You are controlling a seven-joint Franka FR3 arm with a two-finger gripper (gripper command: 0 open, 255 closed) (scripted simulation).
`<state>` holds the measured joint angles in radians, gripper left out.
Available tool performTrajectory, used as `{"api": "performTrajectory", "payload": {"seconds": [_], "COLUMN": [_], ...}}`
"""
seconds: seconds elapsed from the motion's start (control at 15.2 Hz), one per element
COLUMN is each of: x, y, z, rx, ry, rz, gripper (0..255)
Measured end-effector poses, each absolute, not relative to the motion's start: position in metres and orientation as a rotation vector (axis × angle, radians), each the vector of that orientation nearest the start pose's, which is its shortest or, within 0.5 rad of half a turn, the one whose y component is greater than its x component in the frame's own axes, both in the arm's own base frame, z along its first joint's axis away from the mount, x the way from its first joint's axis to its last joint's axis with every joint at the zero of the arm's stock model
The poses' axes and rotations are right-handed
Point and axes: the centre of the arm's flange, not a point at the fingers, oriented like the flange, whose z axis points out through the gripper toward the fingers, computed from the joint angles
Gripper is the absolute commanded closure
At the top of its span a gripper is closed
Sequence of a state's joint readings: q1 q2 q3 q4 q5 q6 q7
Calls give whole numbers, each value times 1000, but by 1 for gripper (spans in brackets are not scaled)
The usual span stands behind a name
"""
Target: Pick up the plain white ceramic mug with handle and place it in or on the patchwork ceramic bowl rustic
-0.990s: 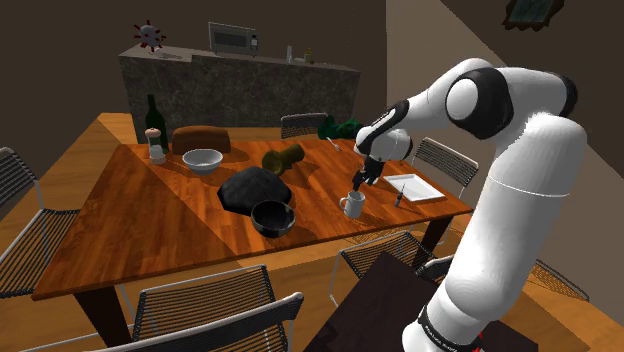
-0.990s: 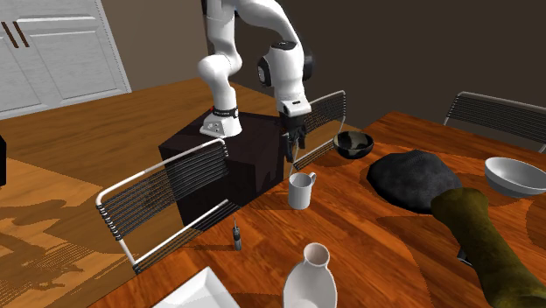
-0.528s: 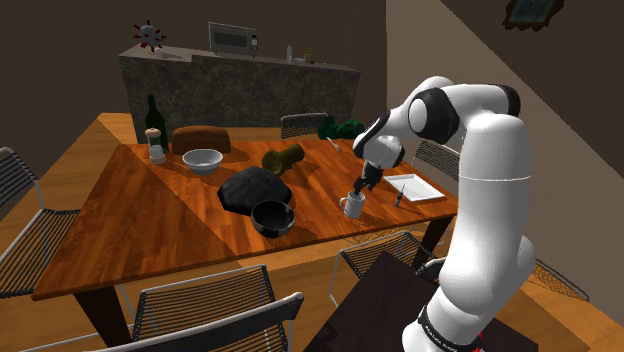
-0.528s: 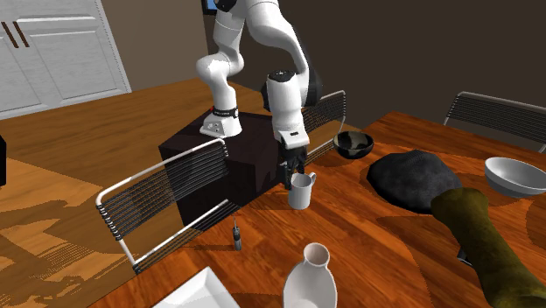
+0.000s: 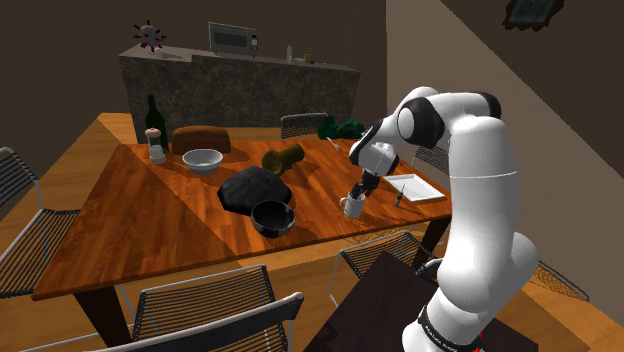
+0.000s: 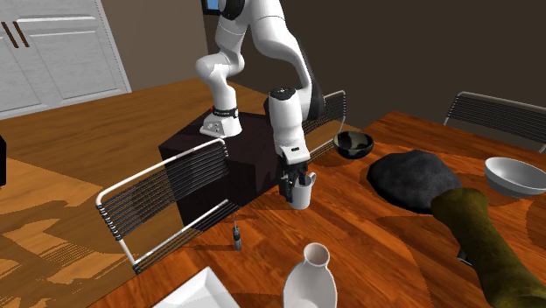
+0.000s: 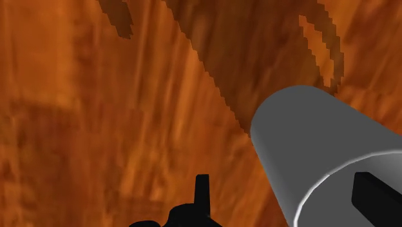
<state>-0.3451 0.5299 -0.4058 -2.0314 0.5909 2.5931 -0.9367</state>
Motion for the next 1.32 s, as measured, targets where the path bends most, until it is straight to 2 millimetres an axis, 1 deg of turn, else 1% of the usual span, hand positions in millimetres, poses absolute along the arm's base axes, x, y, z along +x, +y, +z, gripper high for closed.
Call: {"api": "performTrajectory", "payload": {"seconds": [0.4,0.46,1.12,1.32], "x": [439,439,439,440], "y": [-417,-417,-417,-416], "z": [205,205,205,215], "rx": [-3103,-3103,-3103,-3103], "ry": [386,386,386,386], "rz": [-268,-268,-268,-268], "gripper": [0,255,255,255]}}
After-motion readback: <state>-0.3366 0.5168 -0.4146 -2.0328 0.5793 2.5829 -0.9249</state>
